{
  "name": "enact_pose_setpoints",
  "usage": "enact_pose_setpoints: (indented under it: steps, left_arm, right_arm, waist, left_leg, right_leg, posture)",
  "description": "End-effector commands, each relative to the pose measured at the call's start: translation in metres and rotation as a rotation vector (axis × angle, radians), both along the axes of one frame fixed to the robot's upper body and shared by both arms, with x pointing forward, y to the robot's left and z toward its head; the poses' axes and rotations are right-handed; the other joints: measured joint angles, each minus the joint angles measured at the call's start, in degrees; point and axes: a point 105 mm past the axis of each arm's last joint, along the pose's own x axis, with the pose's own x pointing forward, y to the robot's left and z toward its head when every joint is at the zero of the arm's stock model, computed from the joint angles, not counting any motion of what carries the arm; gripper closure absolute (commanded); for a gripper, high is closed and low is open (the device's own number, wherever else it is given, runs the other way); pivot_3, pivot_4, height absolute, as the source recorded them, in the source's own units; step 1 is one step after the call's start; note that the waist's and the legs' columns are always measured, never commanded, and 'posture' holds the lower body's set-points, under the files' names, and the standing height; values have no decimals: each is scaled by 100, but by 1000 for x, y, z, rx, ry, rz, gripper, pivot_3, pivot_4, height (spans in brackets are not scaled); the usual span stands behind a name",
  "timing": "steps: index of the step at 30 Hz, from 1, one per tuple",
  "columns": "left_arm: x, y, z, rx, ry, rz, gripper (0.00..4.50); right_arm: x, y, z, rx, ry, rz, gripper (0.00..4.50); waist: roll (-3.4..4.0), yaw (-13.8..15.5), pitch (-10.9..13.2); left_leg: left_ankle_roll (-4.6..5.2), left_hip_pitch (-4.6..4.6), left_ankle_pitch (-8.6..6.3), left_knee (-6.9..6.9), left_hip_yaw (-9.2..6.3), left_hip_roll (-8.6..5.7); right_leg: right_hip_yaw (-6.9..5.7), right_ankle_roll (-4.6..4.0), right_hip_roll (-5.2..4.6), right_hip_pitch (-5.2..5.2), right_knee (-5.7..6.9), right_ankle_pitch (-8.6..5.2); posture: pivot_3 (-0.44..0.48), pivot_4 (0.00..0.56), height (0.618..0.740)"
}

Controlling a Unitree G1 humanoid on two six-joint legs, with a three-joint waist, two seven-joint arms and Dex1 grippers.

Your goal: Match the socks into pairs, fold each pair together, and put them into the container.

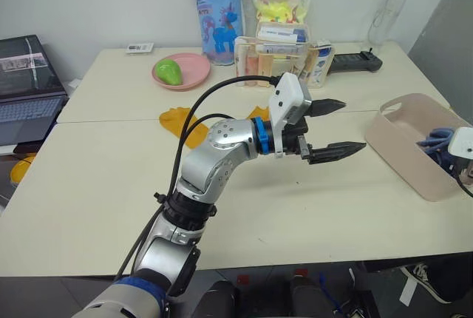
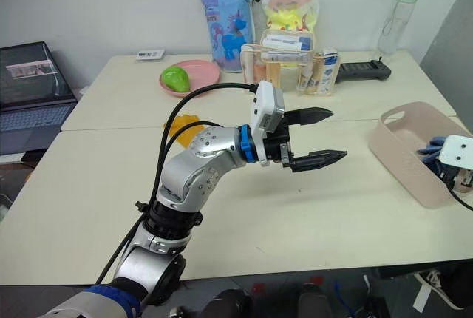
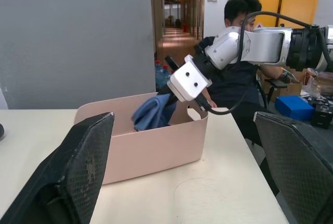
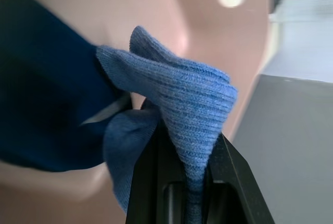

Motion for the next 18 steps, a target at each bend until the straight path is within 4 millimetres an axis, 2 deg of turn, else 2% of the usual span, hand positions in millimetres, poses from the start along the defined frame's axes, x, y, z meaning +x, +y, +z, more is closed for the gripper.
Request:
enact_pose_setpoints:
  steps: [1,6,12,15,18]
  left_arm:
    - [-5,-1,9,-19,-32,-19,1]
    - [-3,2,9,-16,-32,-10,0]
    - [-2,3,9,-13,-35,-7,0]
    - [-1,3,11,-21,-35,-4,0]
    - [0,4,10,-22,-37,0,0]
  right_arm:
    - [-1,1,9,10,0,13,4176]
    - [-8,0,10,38,54,10,2542]
    - [-23,12,20,167,184,19,409]
    - [-34,19,33,215,258,12,409]
    - [-36,18,49,219,249,-4,409]
  waist:
    - [0,-1,0]
    - [1,-1,0]
    - [5,2,-3]
    - [6,13,-3]
    - [7,15,-3]
  left_leg:
    - [0,0,0,0,0,1]
    - [0,0,0,1,0,1]
    - [0,0,0,1,0,1]
    - [0,-1,0,1,-3,1]
    - [0,0,0,2,-5,1]
  right_leg:
    - [0,0,0,0,0,0]
    - [1,0,0,0,1,0]
    - [0,0,0,0,1,0]
    - [-3,0,0,1,1,0]
    - [-3,0,0,4,0,0]
  posture:
    - [0,150,740]
    - [0,150,740]
    - [0,150,740]
    - [0,150,740]
    - [0,150,740]
